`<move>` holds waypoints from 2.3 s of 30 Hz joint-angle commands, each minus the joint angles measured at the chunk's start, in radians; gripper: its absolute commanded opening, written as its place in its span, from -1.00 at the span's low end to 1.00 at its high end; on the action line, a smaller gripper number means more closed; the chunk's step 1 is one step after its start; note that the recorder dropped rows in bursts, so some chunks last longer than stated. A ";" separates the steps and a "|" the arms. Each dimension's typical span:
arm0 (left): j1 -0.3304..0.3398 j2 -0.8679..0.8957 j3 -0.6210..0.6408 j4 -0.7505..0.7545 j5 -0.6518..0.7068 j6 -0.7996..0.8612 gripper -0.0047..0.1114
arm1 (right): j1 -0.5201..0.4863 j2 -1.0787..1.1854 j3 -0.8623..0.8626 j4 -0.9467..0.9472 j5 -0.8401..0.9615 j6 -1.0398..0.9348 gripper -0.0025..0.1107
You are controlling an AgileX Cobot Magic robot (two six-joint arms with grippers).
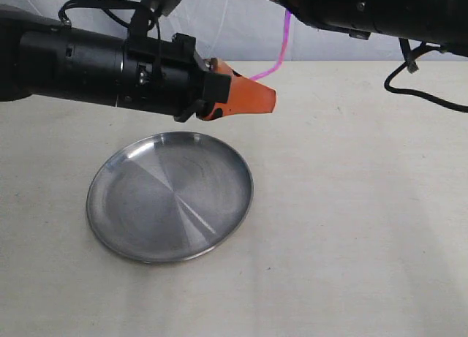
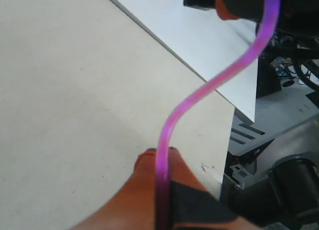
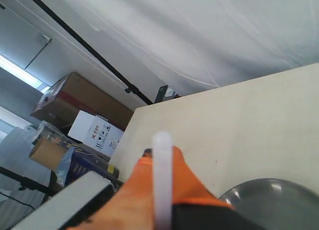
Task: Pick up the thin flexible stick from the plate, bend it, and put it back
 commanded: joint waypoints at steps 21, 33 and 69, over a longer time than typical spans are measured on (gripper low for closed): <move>-0.049 -0.044 -0.009 -0.154 0.003 0.167 -0.92 | 0.007 0.090 0.006 -0.020 0.062 -0.015 -0.97; -0.049 -0.044 -0.009 -0.154 0.006 0.173 -0.92 | 0.030 0.104 0.006 -0.020 0.057 -0.029 -0.97; -0.049 -0.044 -0.009 -0.058 -0.036 0.086 -0.92 | 0.036 0.104 0.006 -0.020 0.089 -0.042 -0.97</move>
